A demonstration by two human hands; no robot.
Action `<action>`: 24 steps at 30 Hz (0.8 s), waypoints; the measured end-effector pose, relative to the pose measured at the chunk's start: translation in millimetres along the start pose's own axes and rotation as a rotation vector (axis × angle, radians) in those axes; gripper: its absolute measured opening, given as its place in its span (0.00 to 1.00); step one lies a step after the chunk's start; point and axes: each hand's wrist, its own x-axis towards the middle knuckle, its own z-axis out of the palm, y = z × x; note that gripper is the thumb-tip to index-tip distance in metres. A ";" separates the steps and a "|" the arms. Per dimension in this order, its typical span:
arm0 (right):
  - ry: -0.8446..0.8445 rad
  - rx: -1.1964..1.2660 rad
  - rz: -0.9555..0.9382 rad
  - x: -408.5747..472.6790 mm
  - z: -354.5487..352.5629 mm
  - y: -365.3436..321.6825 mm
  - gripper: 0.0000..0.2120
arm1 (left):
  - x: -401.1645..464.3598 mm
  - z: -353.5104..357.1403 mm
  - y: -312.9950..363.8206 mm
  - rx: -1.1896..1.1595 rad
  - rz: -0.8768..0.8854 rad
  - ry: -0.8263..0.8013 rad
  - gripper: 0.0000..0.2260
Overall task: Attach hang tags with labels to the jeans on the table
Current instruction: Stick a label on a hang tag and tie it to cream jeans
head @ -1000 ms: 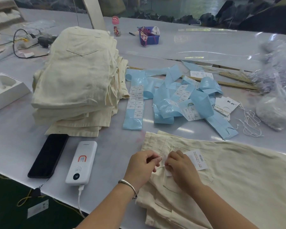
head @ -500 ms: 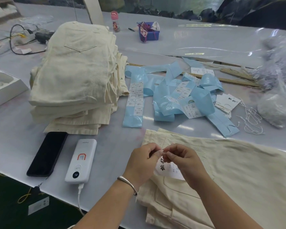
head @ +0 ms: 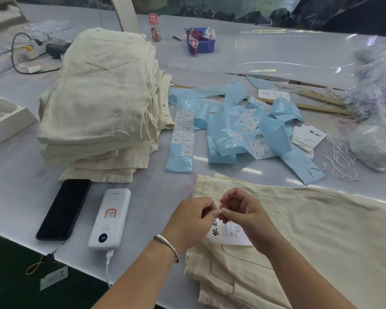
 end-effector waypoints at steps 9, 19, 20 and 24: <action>0.043 -0.397 -0.077 -1.1 11.7 -7.8 0.13 | 2.6 -4.9 -5.1 -0.009 -0.047 -0.115 0.06; -0.055 -0.301 -0.008 -6.8 5.4 -22.1 0.08 | 11.1 -13.4 -10.3 -0.290 -0.185 -0.210 0.06; -0.050 -0.322 -0.015 -5.9 4.9 -22.2 0.08 | 12.1 -12.7 -11.5 -0.300 -0.188 -0.204 0.06; -0.035 -0.676 0.003 0.1 5.5 -13.6 0.11 | 20.3 -6.0 -13.1 -0.120 -0.208 -0.185 0.10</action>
